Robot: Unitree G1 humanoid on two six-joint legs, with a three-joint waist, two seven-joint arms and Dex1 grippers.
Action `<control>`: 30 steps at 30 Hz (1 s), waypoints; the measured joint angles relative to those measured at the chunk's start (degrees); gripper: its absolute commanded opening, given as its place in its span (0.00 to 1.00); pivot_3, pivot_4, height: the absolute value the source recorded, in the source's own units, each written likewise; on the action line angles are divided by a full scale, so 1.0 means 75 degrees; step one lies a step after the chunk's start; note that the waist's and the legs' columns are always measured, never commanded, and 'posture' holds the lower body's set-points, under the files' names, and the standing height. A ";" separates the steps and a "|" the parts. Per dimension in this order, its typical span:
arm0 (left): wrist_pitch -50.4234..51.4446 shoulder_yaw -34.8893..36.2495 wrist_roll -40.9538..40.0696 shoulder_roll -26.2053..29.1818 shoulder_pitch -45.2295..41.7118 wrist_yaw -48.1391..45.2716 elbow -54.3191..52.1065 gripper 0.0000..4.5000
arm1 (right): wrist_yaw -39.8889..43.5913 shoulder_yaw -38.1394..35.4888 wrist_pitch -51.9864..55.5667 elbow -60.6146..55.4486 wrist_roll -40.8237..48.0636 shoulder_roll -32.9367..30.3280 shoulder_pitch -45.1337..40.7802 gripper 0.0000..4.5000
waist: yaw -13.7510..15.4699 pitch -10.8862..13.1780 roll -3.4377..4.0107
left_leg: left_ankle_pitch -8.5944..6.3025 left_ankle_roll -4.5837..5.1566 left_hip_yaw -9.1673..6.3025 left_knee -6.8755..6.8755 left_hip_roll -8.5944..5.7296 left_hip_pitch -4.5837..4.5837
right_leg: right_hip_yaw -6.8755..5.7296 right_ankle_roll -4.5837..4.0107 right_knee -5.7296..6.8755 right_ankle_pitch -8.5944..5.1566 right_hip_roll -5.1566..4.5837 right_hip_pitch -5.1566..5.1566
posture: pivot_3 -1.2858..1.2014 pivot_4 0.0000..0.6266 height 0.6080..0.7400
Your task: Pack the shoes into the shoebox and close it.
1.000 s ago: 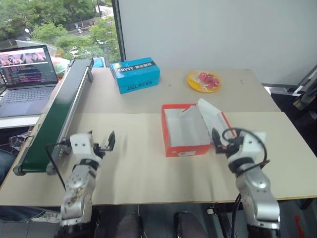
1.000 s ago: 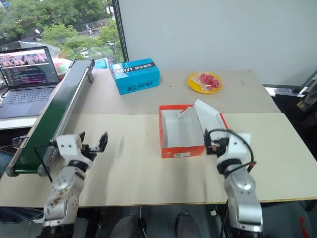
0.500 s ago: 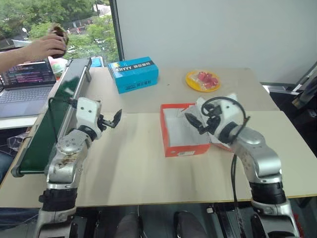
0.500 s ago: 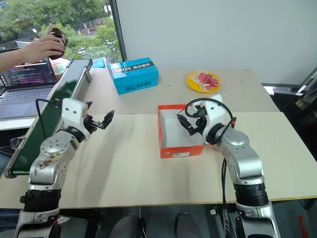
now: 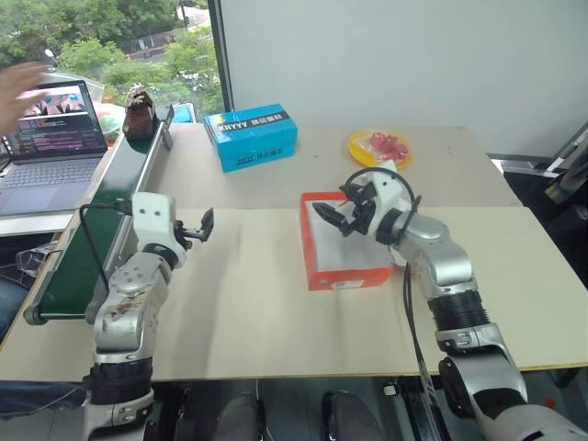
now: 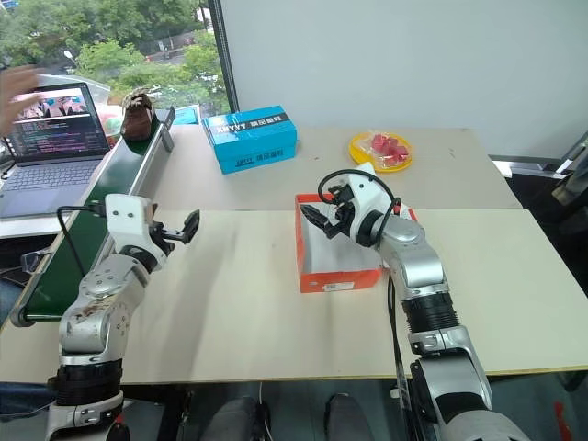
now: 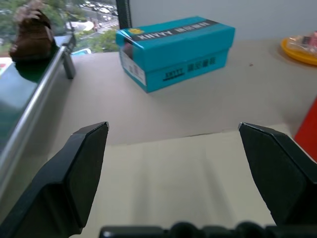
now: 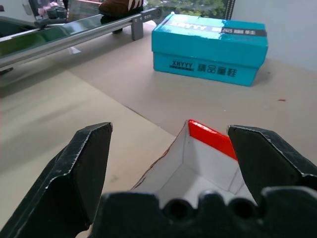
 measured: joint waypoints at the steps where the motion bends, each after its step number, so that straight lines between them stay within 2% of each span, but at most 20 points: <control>1: 0.0045 0.0118 0.0001 -0.0015 -0.0001 0.0132 -0.0037 1.00 | -0.0012 0.0002 -0.0052 0.0090 -0.0042 0.0019 -0.0068 0.99 | 0.0000 0.0000 0.0000 | 0.0000 0.0000 0.0000 0.0000 0.0000 -0.0001 | 0.0000 0.0000 0.0001 0.0000 0.0000 -0.0001 | 0.52 0.24 1.00; 7: 0.0317 0.1223 -0.0012 -0.0059 -0.0039 0.0939 0.0143 1.00 | 0.0120 0.0043 -0.0188 0.0321 -0.0081 0.0356 -0.0431 0.99 | -0.0059 0.0000 0.0001 | 0.0002 -0.0005 -0.0001 -0.0005 0.0004 -0.0001 | -0.0001 -0.0004 0.0011 0.0002 0.0003 -0.0007 | 0.52 0.24 1.00; 14: 0.0144 0.1911 -0.0030 0.0483 -0.0051 0.0822 0.1206 1.00 | 0.0991 0.0451 -0.0142 0.0119 0.0033 0.0577 -0.0478 0.99 | -0.0011 0.0000 0.0001 | 0.0002 -0.0006 -0.0003 -0.0004 0.0002 -0.0005 | -0.0011 -0.0004 0.0012 0.0003 -0.0003 -0.0004 | 0.52 0.24 1.00; 17: 0.0080 0.1976 -0.0115 0.0982 -0.0213 0.0441 0.1929 1.00 | 0.1135 0.0492 -0.0142 0.0114 0.0032 0.0571 -0.0478 0.99 | -0.0005 0.0001 0.0000 | 0.0003 -0.0009 -0.0004 -0.0004 0.0002 -0.0006 | -0.0015 -0.0005 0.0011 0.0003 -0.0004 -0.0006 | 0.52 0.24 1.00; 21: -0.0034 0.1791 -0.0167 0.1999 -0.0872 -0.0543 0.3308 1.00 | 0.1232 0.0494 -0.0124 0.0011 0.0033 0.0535 -0.0478 0.99 | -0.0021 0.0002 0.0000 | 0.0005 -0.0014 -0.0001 -0.0007 0.0000 -0.0006 | -0.0021 -0.0010 0.0012 0.0006 0.0000 -0.0009 | 0.52 0.24 1.00; 27: -0.0886 0.1561 -0.0111 0.2755 -0.1883 -0.1405 0.5458 1.00 | 0.1335 0.0493 -0.0025 -0.0128 0.0031 0.0417 -0.0463 0.99 | -0.0026 0.0002 -0.0001 | 0.0007 -0.0018 0.0002 -0.0008 -0.0001 -0.0015 | -0.0026 -0.0012 0.0016 0.0007 0.0002 -0.0021 | 0.52 0.24 1.00; 30: -0.1240 0.1446 -0.0011 0.2929 -0.2244 -0.1573 0.6074 1.00 | 0.1320 0.0488 0.0058 -0.0221 0.0031 0.0398 -0.0427 0.99 | -0.0029 0.0002 -0.0001 | 0.0007 -0.0018 0.0004 -0.0009 -0.0001 -0.0016 | -0.0026 -0.0012 0.0023 0.0008 0.0000 -0.0022 | 0.52 0.24 1.00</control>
